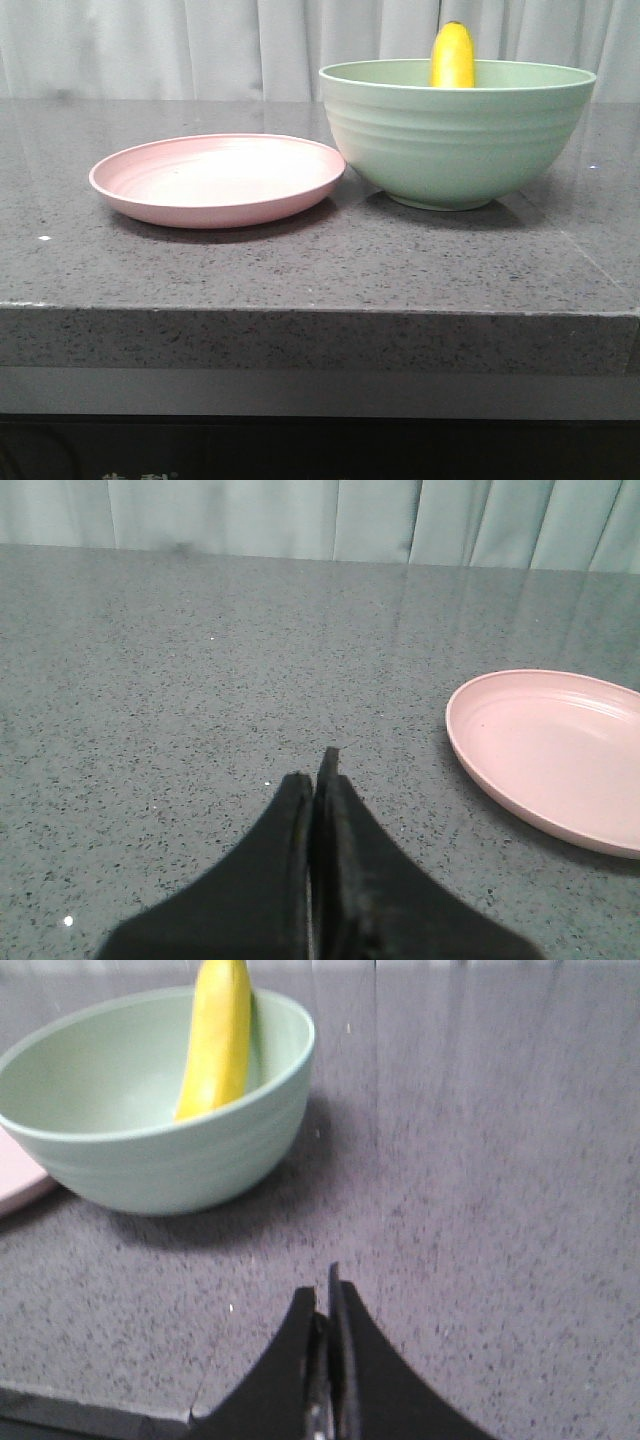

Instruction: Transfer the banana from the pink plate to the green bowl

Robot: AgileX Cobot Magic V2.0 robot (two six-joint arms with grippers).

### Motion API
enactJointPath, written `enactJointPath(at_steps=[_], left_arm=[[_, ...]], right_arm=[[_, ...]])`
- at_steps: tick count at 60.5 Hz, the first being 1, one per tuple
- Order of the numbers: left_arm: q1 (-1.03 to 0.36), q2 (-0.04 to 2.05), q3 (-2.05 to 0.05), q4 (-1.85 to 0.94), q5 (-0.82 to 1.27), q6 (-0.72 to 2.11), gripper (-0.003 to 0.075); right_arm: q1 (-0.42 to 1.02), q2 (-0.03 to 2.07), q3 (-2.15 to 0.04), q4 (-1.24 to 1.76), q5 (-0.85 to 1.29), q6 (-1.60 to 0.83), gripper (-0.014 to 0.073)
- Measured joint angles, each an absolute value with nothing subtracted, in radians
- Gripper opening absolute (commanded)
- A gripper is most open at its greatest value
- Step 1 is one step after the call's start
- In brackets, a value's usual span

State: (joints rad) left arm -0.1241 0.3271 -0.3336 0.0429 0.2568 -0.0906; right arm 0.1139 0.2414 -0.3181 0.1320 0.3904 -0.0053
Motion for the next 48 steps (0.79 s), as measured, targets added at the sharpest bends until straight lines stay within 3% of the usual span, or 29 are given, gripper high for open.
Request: enactJointPath(at_steps=[48], left_arm=[[-0.124, 0.27, -0.279, 0.04, 0.221, -0.091, -0.0018]], right_arm=[[0.114, 0.178, -0.318, 0.132, 0.375, -0.007, -0.0069]])
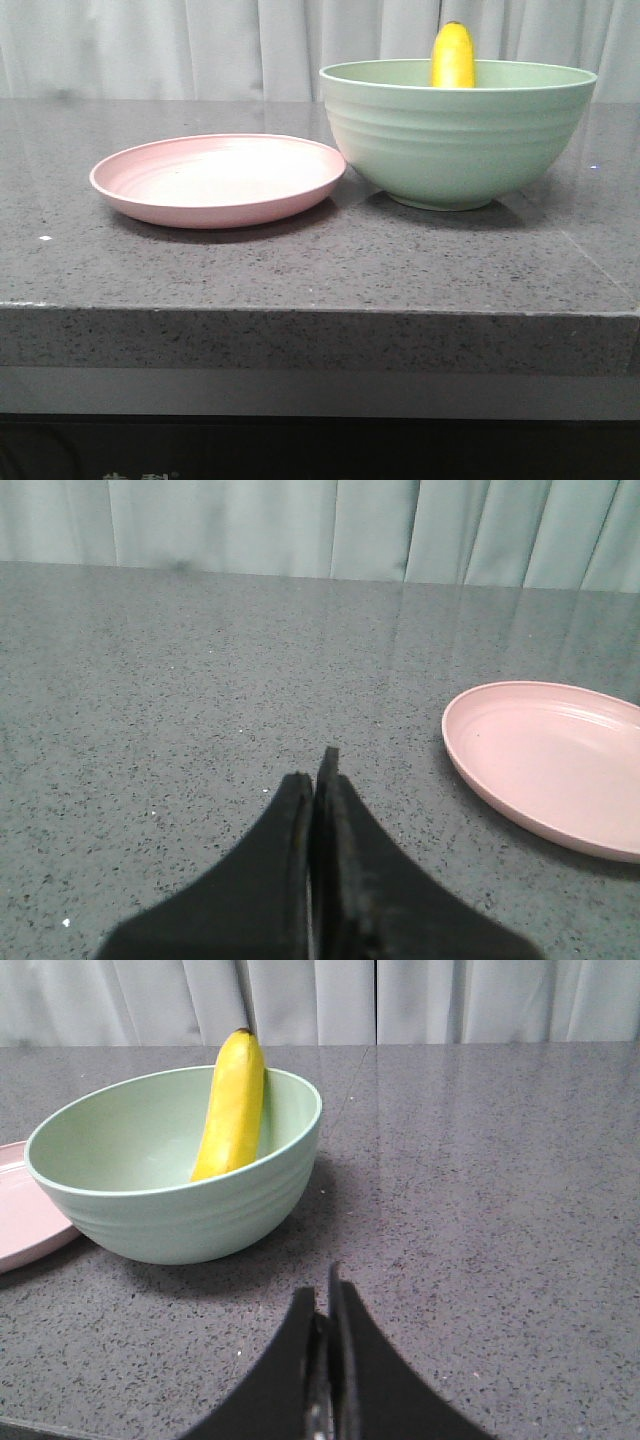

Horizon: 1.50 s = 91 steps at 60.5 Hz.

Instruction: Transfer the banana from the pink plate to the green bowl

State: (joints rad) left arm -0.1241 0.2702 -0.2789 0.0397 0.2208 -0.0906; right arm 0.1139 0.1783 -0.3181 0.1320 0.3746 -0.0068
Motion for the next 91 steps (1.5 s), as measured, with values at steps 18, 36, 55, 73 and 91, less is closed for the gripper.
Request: enactJointPath(at_steps=[18, 36, 55, 73, 91], left_arm=[[-0.075, 0.006, -0.05, 0.04, 0.217, -0.091, -0.0018], [-0.049, -0.006, 0.005, 0.0, 0.19, -0.091, -0.0018], [-0.049, -0.006, 0.005, 0.0, 0.187, -0.091, -0.0018], [-0.049, -0.006, 0.005, 0.0, 0.187, -0.091, -0.0018], [-0.049, -0.006, 0.005, 0.0, 0.187, -0.091, -0.0018]], right_arm=[[0.114, 0.178, -0.318, 0.132, 0.373, -0.007, -0.0069], [0.113, 0.178, -0.316, 0.132, 0.373, -0.007, -0.0069], [0.113, 0.178, -0.316, 0.132, 0.373, -0.007, -0.0069], [0.113, 0.178, -0.316, 0.132, 0.373, -0.007, -0.0069], [0.098, 0.154, -0.208, 0.132, 0.271, -0.007, -0.0069]])
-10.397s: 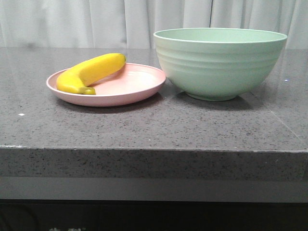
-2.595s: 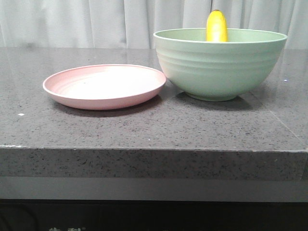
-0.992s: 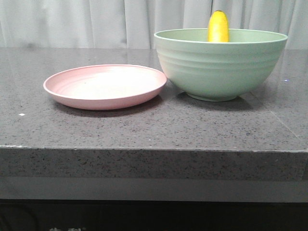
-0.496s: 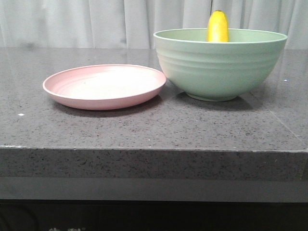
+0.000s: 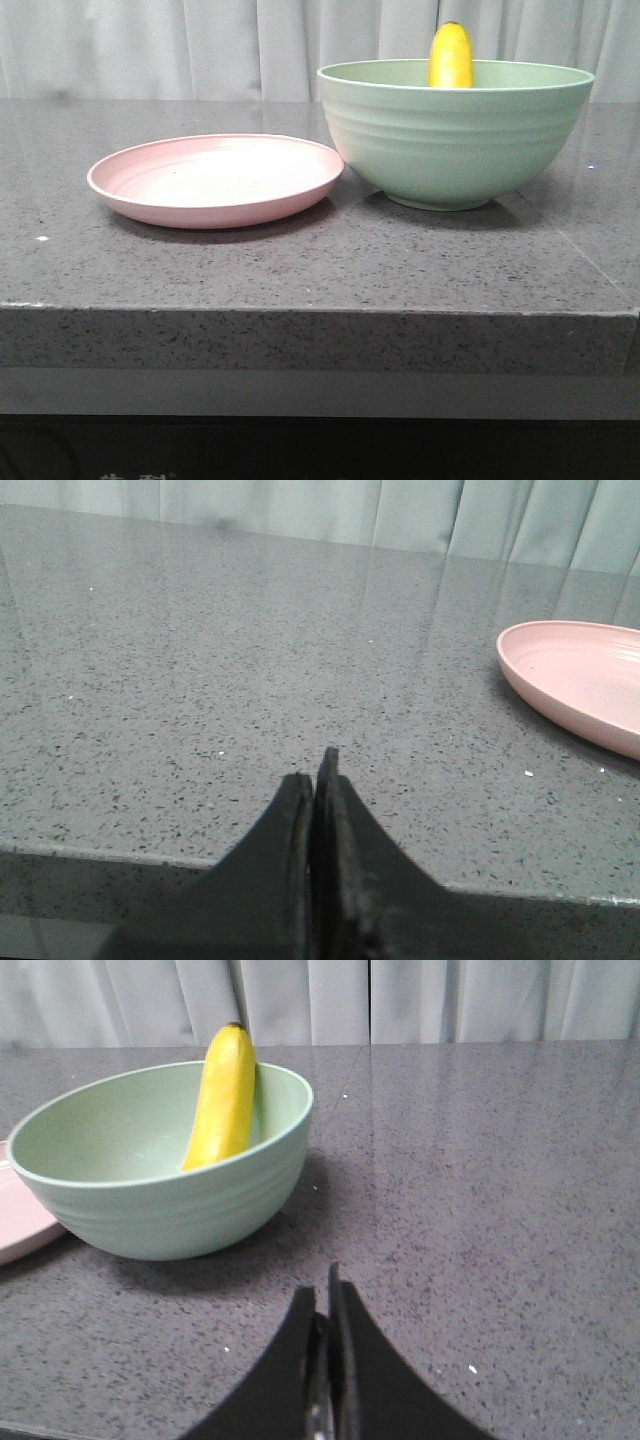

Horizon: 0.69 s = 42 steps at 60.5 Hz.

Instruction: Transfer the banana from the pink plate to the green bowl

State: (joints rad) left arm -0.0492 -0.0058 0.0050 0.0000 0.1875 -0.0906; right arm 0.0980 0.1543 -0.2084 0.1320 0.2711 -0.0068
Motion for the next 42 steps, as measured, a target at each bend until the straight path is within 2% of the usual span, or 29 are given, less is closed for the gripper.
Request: enactJointPath(at_steps=[15, 42], left_arm=[[-0.049, -0.006, 0.005, 0.0, 0.187, -0.091, -0.0018], [-0.049, -0.006, 0.005, 0.0, 0.187, -0.091, -0.0018]], right_arm=[[0.034, 0.002, 0.018, 0.138, 0.194, -0.007, -0.0069], [0.033, -0.01, 0.027, 0.14, 0.206, -0.007, -0.0069]])
